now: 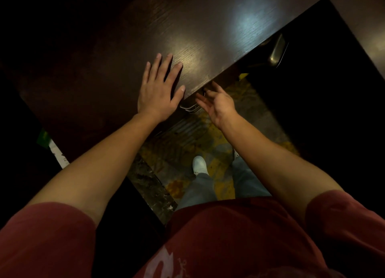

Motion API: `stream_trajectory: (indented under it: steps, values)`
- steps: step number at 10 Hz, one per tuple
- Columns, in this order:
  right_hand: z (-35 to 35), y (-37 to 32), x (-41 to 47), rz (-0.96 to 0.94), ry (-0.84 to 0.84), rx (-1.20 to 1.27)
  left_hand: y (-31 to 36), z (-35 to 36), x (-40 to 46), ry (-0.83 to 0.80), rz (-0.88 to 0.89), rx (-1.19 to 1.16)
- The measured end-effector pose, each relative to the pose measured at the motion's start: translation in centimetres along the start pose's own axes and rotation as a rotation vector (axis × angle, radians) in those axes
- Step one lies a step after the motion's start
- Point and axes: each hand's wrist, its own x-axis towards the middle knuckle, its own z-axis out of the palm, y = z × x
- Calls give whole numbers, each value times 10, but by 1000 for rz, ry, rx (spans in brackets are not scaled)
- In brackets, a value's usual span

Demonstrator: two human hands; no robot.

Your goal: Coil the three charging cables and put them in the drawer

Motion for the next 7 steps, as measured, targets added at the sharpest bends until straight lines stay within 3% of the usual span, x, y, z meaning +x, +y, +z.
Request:
stream_trajectory:
  steps: [5,7]
  values:
    - [-1,0,6,7,1,10,-3,1,-1,-4,8,-10]
    - [-8,-14,-11,-45,7,-332,0,-3,-2,14,1,-68]
